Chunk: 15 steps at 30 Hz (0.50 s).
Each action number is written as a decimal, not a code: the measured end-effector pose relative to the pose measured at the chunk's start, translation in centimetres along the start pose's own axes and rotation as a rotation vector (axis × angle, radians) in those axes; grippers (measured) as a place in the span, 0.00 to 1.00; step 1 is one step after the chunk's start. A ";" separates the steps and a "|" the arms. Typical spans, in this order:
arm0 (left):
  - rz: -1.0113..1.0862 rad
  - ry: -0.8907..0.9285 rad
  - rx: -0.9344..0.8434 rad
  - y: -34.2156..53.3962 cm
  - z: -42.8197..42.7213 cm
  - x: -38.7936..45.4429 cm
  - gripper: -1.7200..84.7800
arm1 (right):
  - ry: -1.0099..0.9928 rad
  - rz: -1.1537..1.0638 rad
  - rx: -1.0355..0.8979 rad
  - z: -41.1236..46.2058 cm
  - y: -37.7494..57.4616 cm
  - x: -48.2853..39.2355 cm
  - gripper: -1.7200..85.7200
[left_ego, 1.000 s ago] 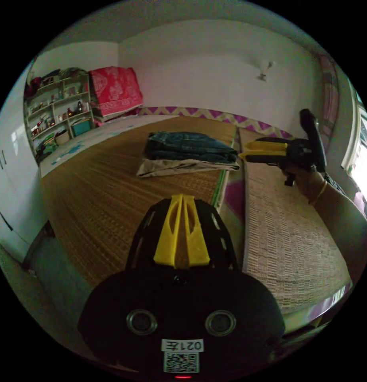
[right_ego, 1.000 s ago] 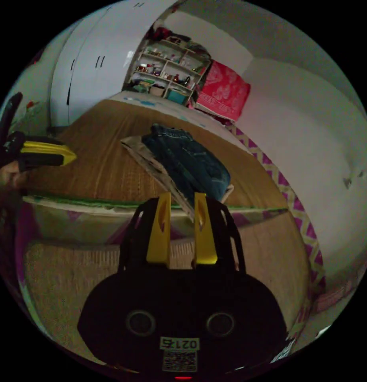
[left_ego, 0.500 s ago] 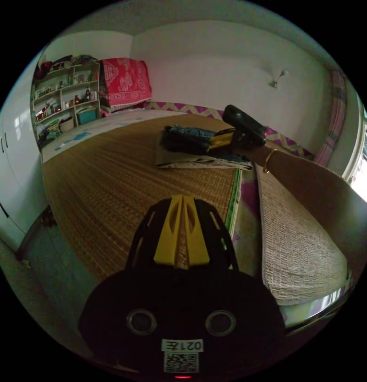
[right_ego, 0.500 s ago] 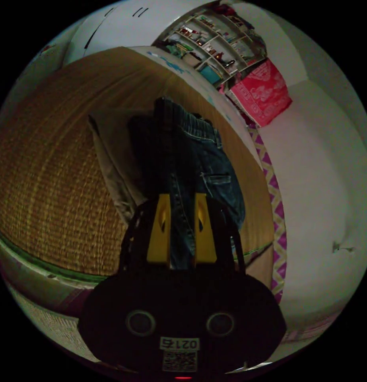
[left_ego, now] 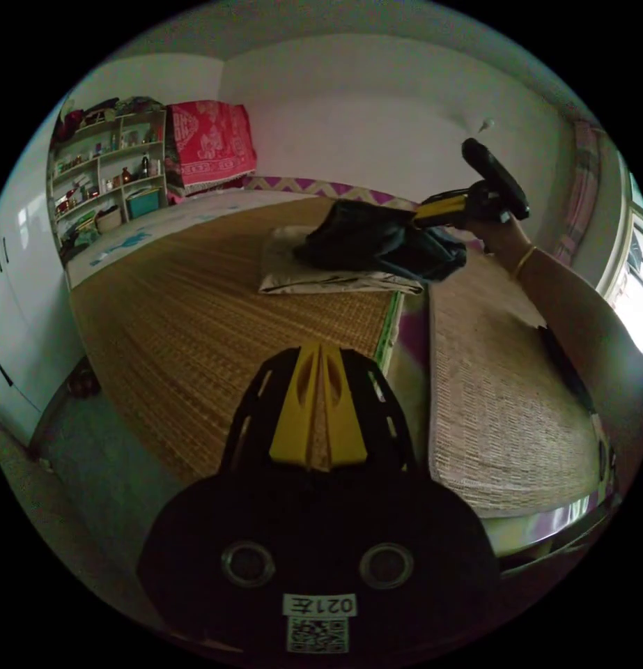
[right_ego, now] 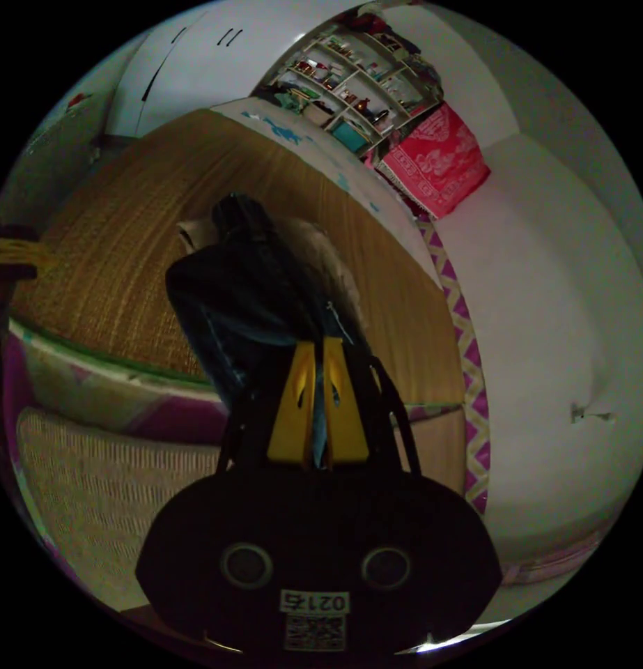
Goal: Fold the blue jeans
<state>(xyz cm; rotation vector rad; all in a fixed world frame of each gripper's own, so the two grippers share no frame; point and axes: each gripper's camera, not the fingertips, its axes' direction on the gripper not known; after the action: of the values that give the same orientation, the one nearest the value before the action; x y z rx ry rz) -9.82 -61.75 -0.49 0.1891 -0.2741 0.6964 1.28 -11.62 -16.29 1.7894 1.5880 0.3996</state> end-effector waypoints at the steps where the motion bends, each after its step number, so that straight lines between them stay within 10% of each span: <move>1: 0.006 0.015 -0.003 0.1 -0.2 0.4 0.01 | 0.005 -0.012 -0.002 -1.1 0.8 -0.1 0.01; 15: 0.363 0.673 -0.132 9.3 -1.5 21.7 0.11 | 0.077 0.145 -0.259 -28.0 30.3 -7.5 0.01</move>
<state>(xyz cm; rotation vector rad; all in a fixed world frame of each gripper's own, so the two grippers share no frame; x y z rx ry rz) 0.31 -41.23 5.58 -0.2305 0.2999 1.0547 4.17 -10.60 25.52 1.7094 1.3903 0.7160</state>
